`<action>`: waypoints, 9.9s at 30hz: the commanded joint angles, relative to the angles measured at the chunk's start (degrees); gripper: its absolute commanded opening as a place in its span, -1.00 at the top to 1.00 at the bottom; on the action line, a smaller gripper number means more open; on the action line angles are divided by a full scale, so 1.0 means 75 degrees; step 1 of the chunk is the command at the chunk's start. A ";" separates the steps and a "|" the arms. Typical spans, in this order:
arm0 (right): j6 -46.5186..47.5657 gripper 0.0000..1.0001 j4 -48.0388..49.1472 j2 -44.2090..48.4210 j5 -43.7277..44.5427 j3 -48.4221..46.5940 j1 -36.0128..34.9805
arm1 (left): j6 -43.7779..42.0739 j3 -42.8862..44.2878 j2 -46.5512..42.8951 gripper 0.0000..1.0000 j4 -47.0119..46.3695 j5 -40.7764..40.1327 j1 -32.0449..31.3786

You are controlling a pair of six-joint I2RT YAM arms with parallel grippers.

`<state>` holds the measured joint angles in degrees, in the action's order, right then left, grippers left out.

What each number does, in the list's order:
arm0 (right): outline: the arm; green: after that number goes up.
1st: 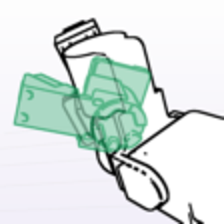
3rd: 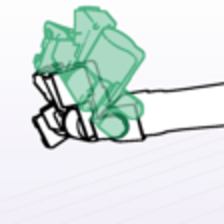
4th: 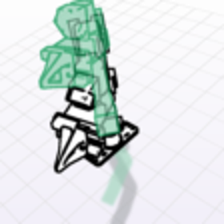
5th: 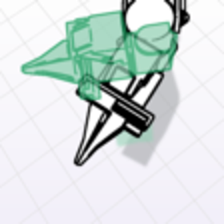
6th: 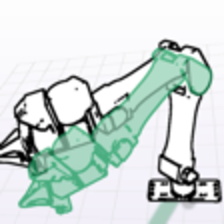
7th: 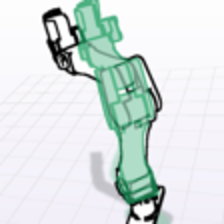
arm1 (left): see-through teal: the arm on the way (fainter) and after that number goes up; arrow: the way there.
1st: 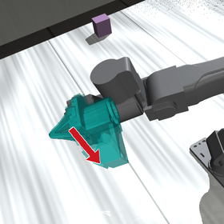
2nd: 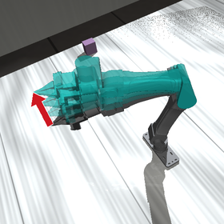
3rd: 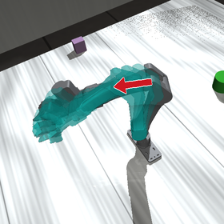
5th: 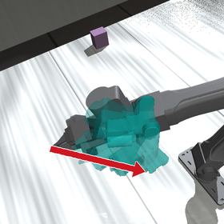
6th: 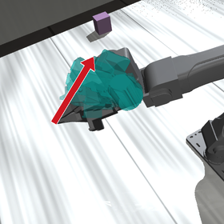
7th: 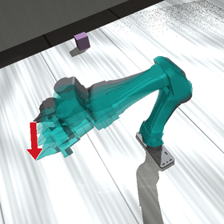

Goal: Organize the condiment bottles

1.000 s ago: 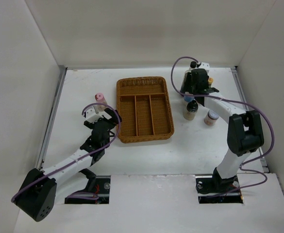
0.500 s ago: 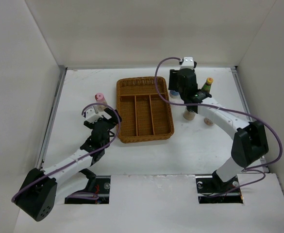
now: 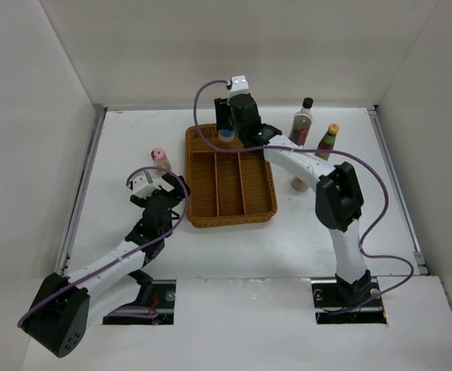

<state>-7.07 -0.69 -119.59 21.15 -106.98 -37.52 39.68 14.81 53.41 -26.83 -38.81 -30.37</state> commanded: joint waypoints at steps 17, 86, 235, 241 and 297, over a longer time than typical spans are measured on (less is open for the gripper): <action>-0.0311 -0.97 0.0209 0.0216 -0.0323 -0.0338 -0.0183 | 0.0065 -0.0053 -0.0008 -1.00 -0.0372 -0.0005 0.0083; 0.0825 0.61 0.0936 0.2211 0.1200 0.0788 0.1916 | 0.0065 -0.0041 0.0098 -1.00 -0.0454 0.0053 0.0083; -0.0698 0.33 0.1017 0.2936 0.1890 0.4408 0.3872 | 0.0088 -0.0053 0.0145 -1.00 -0.0489 0.0053 0.0177; -0.0229 0.39 0.1545 0.4505 0.2196 0.4935 0.2913 | 0.0088 -0.0041 0.0156 -1.00 -0.0501 0.0030 0.0177; -0.2784 -1.00 -0.0154 0.6643 0.3052 0.8463 0.3062 | 0.0205 -0.0029 -0.0019 -1.00 -0.0431 0.0088 -0.0116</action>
<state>-23.18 4.10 -66.50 44.07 -44.18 -15.31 40.40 14.31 53.45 -27.70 -38.37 -30.59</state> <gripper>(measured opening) 0.998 0.997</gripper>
